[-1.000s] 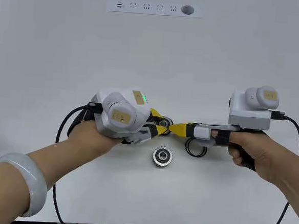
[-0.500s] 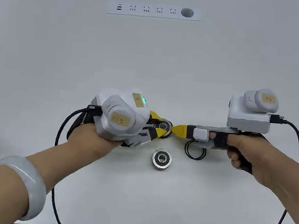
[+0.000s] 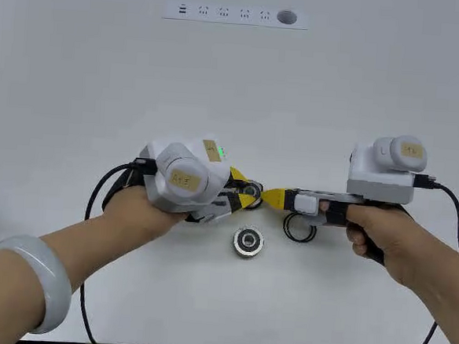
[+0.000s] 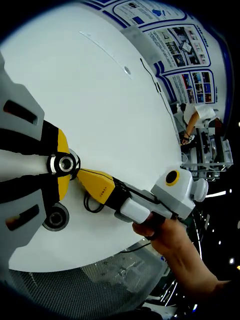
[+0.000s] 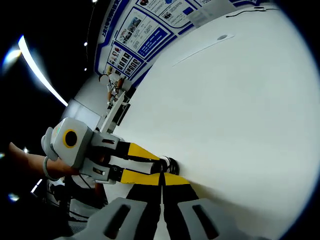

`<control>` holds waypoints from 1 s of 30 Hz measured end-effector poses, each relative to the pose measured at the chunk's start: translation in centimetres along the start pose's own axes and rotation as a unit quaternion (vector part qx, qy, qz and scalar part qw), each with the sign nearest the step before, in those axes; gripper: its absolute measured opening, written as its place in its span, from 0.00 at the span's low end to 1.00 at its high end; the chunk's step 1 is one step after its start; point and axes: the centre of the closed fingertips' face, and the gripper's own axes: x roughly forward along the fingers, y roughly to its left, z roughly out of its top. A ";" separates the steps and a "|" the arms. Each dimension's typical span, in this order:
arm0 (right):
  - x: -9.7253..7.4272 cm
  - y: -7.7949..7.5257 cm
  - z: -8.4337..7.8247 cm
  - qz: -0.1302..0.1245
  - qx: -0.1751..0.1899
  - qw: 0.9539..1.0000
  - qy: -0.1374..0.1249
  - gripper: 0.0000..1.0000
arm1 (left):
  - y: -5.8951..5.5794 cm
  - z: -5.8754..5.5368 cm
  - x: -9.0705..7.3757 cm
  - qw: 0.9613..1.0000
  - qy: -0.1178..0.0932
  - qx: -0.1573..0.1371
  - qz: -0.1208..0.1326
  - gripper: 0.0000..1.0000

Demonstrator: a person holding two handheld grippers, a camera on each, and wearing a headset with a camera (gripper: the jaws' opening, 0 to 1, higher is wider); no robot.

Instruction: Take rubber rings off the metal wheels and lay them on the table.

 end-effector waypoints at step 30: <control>-0.1 1.1 0.4 0.026 0.014 0.999 -0.018 0.01 | 0.0 0.1 0.0 1.000 -0.004 0.007 -0.005 0.13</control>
